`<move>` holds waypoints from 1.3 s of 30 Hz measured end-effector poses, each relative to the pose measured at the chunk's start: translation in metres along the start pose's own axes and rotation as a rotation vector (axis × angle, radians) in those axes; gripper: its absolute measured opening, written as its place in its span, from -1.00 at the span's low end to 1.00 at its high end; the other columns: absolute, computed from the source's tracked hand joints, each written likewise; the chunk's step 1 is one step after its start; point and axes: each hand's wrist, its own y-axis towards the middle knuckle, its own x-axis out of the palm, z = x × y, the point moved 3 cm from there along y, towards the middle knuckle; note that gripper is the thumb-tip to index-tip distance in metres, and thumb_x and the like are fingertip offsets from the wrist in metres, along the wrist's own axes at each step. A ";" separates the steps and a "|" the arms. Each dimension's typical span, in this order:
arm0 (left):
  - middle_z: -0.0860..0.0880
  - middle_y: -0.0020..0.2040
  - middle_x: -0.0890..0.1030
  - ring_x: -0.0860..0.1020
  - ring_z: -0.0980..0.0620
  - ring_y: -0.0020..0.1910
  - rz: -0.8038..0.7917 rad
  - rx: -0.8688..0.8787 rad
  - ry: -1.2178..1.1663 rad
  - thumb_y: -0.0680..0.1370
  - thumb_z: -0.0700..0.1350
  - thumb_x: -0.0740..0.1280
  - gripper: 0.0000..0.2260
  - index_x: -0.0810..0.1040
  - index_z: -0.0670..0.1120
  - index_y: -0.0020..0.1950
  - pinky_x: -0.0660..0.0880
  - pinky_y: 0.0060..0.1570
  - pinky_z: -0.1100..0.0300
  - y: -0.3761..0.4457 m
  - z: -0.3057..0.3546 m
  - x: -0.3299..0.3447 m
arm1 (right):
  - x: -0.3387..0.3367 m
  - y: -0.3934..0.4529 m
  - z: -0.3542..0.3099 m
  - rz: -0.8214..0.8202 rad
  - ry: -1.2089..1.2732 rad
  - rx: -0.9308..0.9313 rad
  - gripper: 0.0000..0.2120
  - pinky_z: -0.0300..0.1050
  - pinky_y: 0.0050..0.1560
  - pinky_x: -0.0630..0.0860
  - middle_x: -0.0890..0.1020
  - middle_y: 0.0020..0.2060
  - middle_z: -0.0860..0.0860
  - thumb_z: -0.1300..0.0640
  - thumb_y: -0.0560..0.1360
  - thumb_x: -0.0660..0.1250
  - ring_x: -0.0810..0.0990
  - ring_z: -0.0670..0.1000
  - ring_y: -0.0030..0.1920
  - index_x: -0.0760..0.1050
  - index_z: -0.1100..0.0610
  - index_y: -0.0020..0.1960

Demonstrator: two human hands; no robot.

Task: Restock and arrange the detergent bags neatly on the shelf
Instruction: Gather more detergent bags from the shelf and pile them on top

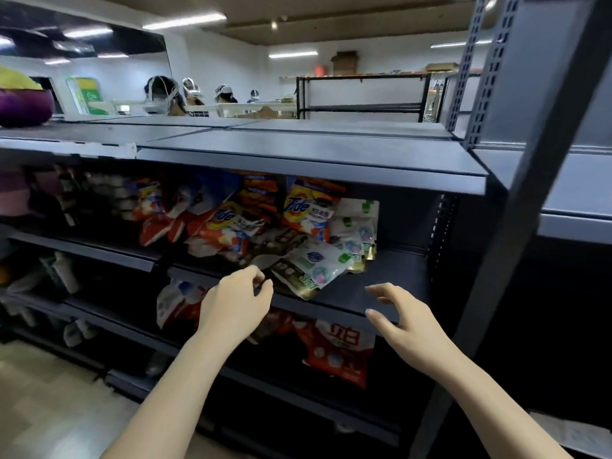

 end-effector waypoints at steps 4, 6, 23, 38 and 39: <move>0.06 -0.22 0.55 0.51 0.03 -0.26 -0.008 -0.017 -0.008 0.61 0.08 0.15 -0.79 0.49 0.01 0.01 0.40 -0.33 0.18 0.047 -0.025 0.001 | 0.024 0.040 -0.010 -0.009 -0.050 -0.002 -0.67 -0.19 0.22 0.36 0.45 0.19 -0.22 0.00 0.57 0.25 0.42 -0.17 0.25 0.38 -0.06 0.32; 0.04 -0.26 0.53 0.50 0.02 -0.28 -0.030 -0.039 -0.009 0.61 0.08 0.15 -0.78 0.49 -0.01 0.00 0.38 -0.34 0.19 0.073 -0.036 0.005 | 0.036 0.061 -0.010 -0.006 -0.056 0.014 -0.66 -0.24 0.16 0.34 0.47 0.19 -0.18 0.00 0.56 0.26 0.43 -0.15 0.24 0.38 -0.04 0.33; -0.21 0.18 0.55 0.53 -0.20 0.09 -0.072 -0.150 -0.225 0.59 -0.02 0.17 -0.72 0.49 -0.15 0.20 0.49 0.06 0.06 0.254 -0.160 0.057 | 0.110 0.228 0.033 0.076 0.107 0.332 -0.57 -0.22 0.09 0.40 0.50 0.20 0.00 0.10 0.51 0.38 0.50 0.02 0.19 0.37 0.07 0.33; -0.27 -0.17 0.61 0.58 -0.27 -0.24 -0.323 0.141 0.056 0.12 0.00 0.62 -0.42 0.61 -0.19 0.05 0.53 -0.28 -0.07 0.394 -0.239 0.125 | 0.144 0.339 0.052 0.500 0.291 0.638 -0.28 0.01 0.04 0.49 0.58 0.13 0.14 -0.19 0.33 0.47 0.58 0.19 0.14 0.40 0.27 0.28; -0.31 0.01 0.58 0.57 -0.30 -0.08 -0.398 0.030 0.040 0.27 0.07 0.54 -0.36 0.50 -0.15 0.28 0.52 -0.13 -0.11 0.394 -0.237 0.117 | 0.145 0.345 0.059 0.557 0.337 0.665 -0.22 0.04 0.01 0.52 0.58 0.14 0.18 -0.18 0.27 0.52 0.59 0.20 0.11 0.39 0.29 0.27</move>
